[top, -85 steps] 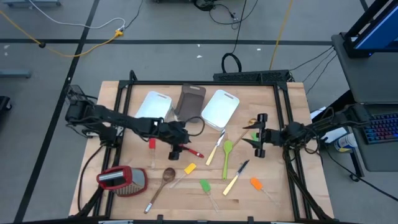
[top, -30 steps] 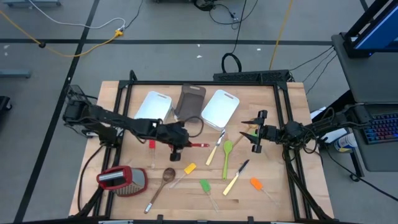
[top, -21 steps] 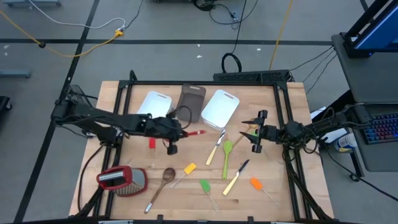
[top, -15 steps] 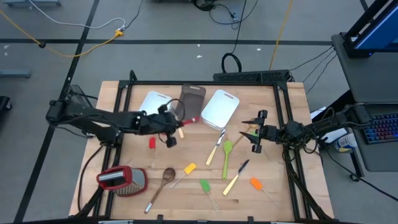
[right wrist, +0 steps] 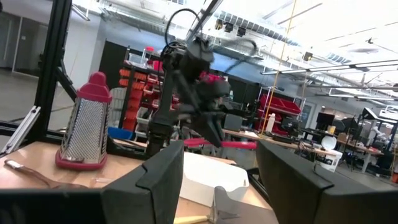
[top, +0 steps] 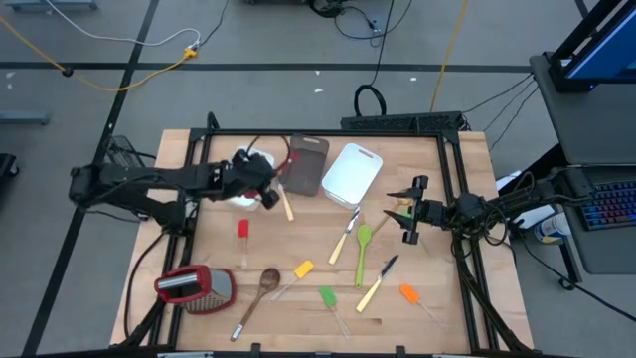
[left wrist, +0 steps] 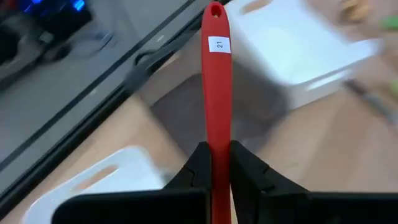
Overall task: Pick & Place Kitchen Items
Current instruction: Put the red serving spoon into the left white bin
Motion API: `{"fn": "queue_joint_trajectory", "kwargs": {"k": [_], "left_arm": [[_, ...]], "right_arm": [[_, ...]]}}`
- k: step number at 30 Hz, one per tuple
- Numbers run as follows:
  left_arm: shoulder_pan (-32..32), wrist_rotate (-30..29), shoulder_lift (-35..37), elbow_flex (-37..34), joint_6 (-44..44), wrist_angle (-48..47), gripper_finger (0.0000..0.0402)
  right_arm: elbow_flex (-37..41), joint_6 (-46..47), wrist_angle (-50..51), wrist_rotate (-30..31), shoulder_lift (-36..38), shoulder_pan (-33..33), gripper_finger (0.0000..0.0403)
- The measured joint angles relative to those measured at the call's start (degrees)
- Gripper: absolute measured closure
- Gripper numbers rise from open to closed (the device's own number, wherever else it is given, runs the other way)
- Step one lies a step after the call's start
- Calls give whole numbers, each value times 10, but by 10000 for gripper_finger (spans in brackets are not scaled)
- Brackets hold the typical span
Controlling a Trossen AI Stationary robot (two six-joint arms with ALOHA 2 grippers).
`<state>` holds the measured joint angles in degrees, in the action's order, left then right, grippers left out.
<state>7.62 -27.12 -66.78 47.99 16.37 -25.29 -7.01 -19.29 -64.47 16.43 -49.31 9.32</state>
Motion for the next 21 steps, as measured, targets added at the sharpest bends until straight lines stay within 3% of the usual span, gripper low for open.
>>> {"fn": "queue_joint_trajectory", "kwargs": {"k": [11, 21], "left_arm": [[116, 4, 0, -52, -5, -7, 384], [150, 37, 0, -152, 20, 84, 384]], "right_arm": [[0, 1, 5, 0, 0, 0, 209], [0, -6, 5, 0, 0, 0, 209]]}}
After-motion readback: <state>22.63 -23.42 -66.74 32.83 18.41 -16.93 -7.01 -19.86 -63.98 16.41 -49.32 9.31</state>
